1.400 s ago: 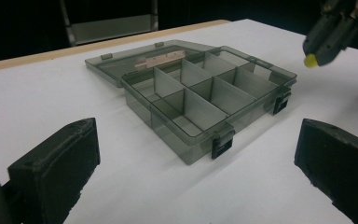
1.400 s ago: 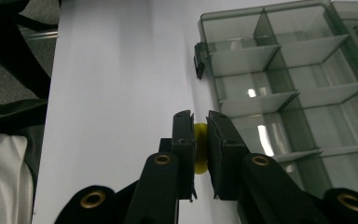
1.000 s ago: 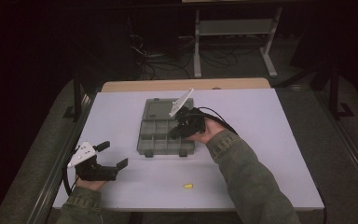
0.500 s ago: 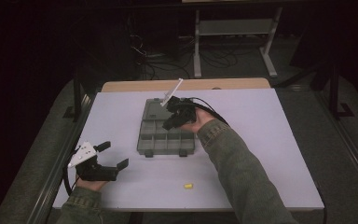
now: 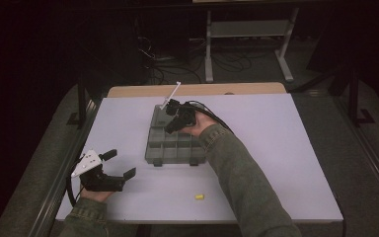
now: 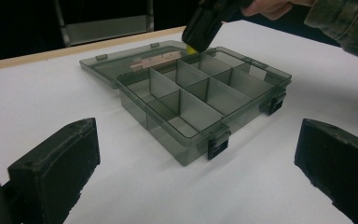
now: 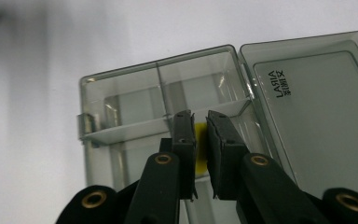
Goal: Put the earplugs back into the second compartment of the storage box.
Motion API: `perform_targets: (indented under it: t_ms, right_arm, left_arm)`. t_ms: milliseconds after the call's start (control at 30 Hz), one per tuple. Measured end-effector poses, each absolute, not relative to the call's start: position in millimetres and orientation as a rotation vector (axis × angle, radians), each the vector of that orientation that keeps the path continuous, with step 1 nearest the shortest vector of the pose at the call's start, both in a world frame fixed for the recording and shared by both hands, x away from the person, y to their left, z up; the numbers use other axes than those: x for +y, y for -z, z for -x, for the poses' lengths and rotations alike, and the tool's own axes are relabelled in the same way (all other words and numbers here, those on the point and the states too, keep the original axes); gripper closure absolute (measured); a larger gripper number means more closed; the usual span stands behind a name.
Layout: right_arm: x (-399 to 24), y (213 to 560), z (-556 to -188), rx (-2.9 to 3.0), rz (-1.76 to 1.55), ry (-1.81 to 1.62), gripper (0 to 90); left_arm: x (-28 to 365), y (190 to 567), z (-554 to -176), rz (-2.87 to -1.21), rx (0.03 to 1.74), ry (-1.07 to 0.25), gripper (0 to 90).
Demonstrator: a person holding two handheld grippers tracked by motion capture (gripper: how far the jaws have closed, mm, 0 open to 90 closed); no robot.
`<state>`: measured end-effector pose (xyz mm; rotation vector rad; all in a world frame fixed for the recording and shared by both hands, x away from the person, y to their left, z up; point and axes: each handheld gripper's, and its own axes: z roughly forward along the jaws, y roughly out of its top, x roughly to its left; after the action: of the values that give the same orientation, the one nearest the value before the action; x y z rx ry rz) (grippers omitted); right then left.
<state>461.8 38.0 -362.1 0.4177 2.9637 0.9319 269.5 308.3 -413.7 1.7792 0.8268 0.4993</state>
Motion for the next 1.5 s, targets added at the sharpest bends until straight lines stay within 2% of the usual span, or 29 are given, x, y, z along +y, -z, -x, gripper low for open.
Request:
perform_targets:
  t_ms: [500,567,633,733,967,1000,1067,1167,1500]
  right_arm:
    - [49.6,393.6,-477.5,2.972,-0.447,-0.863,78.4]
    - [49.6,393.9,-476.8,2.965,-0.444,-0.859,72.1]
    - [49.3,392.8,-475.6,2.949,-0.449,-0.858,61.8]
    - [47.3,389.7,-475.3,2.937,-0.444,-0.867,53.6]
    - [37.7,377.2,-471.6,2.941,-0.493,-0.899,15.6]
    - [35.7,375.3,-470.3,2.929,-0.515,-0.925,12.5]
    - [31.3,371.5,-467.7,2.918,-0.529,-0.962,10.9]
    - [26.9,367.3,-461.3,2.898,-0.53,-0.973,1.3]
    - [9.7,357.6,-434.3,2.857,-0.529,-1.13,0.0]
  left_arm:
    - [308.1,413.0,-268.8,-1.775,0.817,-0.497,0.0]
    - [308.0,413.4,-269.3,-1.778,0.817,-0.492,0.0]
    - [307.7,413.7,-269.6,-1.784,0.819,-0.488,0.0]
    - [307.6,413.3,-269.2,-1.779,0.818,-0.49,0.0]
    - [307.6,413.5,-269.2,-1.78,0.819,-0.49,0.0]
    - [307.6,413.4,-269.1,-1.781,0.819,-0.491,0.0]
    - [307.4,413.3,-269.1,-1.78,0.818,-0.493,0.0]
    - [307.3,413.2,-268.9,-1.782,0.82,-0.493,0.0]
    - [307.1,412.9,-268.9,-1.784,0.818,-0.495,0.0]
